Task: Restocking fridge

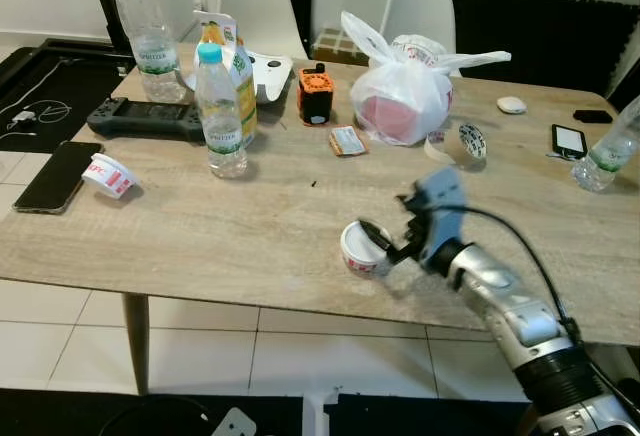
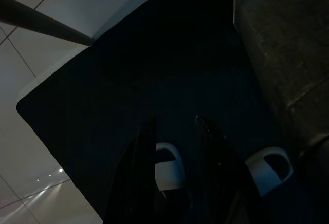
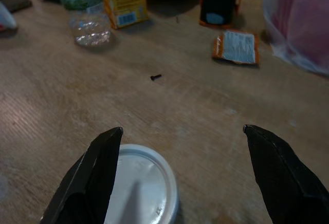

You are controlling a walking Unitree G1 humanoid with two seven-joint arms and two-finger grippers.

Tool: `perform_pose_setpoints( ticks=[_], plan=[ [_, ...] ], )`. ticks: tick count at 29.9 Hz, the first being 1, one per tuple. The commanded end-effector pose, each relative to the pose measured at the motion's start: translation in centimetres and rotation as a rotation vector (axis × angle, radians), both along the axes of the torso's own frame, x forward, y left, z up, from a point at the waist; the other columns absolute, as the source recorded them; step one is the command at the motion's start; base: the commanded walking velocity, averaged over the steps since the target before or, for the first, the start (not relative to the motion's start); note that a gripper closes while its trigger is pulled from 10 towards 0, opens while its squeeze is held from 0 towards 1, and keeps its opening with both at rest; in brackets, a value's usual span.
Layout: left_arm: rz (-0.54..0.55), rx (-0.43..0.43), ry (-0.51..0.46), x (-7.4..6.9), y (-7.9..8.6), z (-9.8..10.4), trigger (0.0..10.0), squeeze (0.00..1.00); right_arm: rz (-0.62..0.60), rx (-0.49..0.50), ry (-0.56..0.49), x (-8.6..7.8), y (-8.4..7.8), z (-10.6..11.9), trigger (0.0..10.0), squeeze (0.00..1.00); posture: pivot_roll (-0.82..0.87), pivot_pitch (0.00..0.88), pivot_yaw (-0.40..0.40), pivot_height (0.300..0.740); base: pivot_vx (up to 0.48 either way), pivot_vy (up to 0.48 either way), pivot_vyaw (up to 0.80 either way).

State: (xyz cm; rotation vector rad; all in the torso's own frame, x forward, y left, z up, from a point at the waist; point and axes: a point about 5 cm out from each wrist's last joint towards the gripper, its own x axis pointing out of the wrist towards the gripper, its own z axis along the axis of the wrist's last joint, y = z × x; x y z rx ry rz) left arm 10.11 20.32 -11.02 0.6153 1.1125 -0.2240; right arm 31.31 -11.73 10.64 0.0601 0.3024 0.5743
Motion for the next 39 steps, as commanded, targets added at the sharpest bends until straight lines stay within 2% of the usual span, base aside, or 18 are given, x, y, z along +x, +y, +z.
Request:
perform_pose_setpoints(
  ticks=[1,4,7,9,11,14,15,19,20,21,22,23,24,25,27,30,33,39],
  plan=[
    [-0.018,-0.06,0.023,-0.6,-1.9,-0.4,10.0,0.28,-0.004,-0.002,0.101,-0.7,0.2,-2.4,10.0,0.0,-0.05,0.053,-0.118,0.74,0.0,0.0,0.0],
    [-0.005,-0.063,0.011,-0.5,-1.9,-0.4,10.0,0.28,0.031,0.019,0.106,-0.8,1.3,-3.0,10.0,0.0,-0.04,0.055,-0.12,0.74,0.0,0.0,0.0],
    [0.006,-0.062,0.007,-0.6,-1.9,-0.4,10.0,0.28,0.048,0.122,0.04,-0.3,2.1,-1.6,10.0,0.0,-0.03,0.055,-0.129,0.74,0.0,0.0,0.0],
    [0.009,-0.062,0.007,-0.6,-1.9,-0.4,10.0,0.27,0.042,0.148,0.017,-0.1,2.1,-1.0,10.0,0.0,-0.04,0.057,-0.131,0.74,0.0,0.0,0.0],
    [0.01,-0.063,0.012,-0.7,-1.9,-0.4,10.0,0.28,-0.037,0.117,-0.044,0.5,0.6,0.2,10.0,0.0,-0.05,0.061,-0.134,0.74,0.0,0.0,0.0],
    [0.003,-0.066,0.024,-0.7,-1.9,-0.4,10.0,0.28,-0.212,0.022,-0.091,1.0,-3.1,0.8,10.0,0.0,-0.05,0.062,-0.135,0.74,0.0,0.0,0.0],
    [0.003,-0.066,0.024,-0.7,-1.9,-0.4,10.0,0.28,-0.212,0.022,-0.091,1.0,-3.1,0.8,10.0,0.0,-0.05,0.062,-0.135,0.74,0.0,0.0,0.0],
    [-0.001,-0.069,0.028,-0.7,-2.0,-0.4,10.0,0.28,-0.293,-0.019,-0.049,0.9,-5.1,-0.2,10.0,0.0,-0.07,0.064,-0.143,0.74,0.0,0.0,0.0],
    [-0.001,-0.072,0.028,-0.7,-2.0,-0.5,10.0,0.28,-0.311,-0.038,0.017,0.5,-5.7,-1.5,10.0,0.0,-0.07,0.064,-0.146,0.74,0.0,0.0,0.0],
    [0.001,-0.076,0.027,-0.7,-2.1,-0.4,10.0,0.28,-0.298,-0.048,0.089,0.0,-5.5,-3.0,10.0,0.0,-0.07,0.065,-0.149,0.74,0.0,0.0,0.0],
    [0.001,-0.076,0.027,-0.7,-2.1,-0.4,10.0,0.28,-0.298,-0.048,0.089,0.0,-5.5,-3.0,10.0,0.0,-0.07,0.065,-0.149,0.74,0.0,0.0,0.0],
    [0.005,-0.079,0.024,-0.7,-2.1,-0.4,10.0,0.28,-0.263,-0.048,0.16,-0.6,-4.5,-4.6,10.0,0.0,-0.07,0.065,-0.149,0.74,0.0,0.0,0.0],
    [0.006,-0.08,0.023,-0.7,-2.1,-0.4,10.0,0.28,-0.232,-0.029,0.175,-0.6,-3.5,-4.8,10.0,0.0,-0.07,0.065,-0.149,0.74,0.0,0.0,0.0],
    [0.006,-0.08,0.023,-0.7,-2.1,-0.4,10.0,0.28,-0.232,-0.029,0.175,-0.6,-3.5,-4.8,10.0,0.0,-0.07,0.065,-0.149,0.74,0.0,0.0,0.0],
    [0.007,-0.08,0.022,-0.8,-2.1,-0.4,10.0,0.28,-0.179,0.012,0.184,-0.4,-1.6,-4.6,10.0,0.0,-0.06,0.07,-0.144,0.74,0.0,0.0,0.0],
    [0.007,-0.079,0.022,-0.8,-2.1,-0.4,10.0,0.28,-0.164,0.023,0.185,-0.2,-1.0,-4.5,10.0,0.0,-0.05,0.071,-0.143,0.74,0.0,0.0,0.0],
    [0.008,-0.073,0.023,-0.9,-2.0,-0.5,10.0,0.28,-0.098,0.047,0.178,0.4,1.9,-4.0,10.0,0.0,-0.04,0.077,-0.138,0.74,0.0,0.0,0.0],
    [0.01,-0.071,0.024,-0.9,-2.0,-0.5,10.0,0.28,-0.06,0.06,0.171,0.8,3.5,-3.5,10.0,0.0,-0.02,0.081,-0.138,0.74,0.0,0.0,0.0]
  ],
)
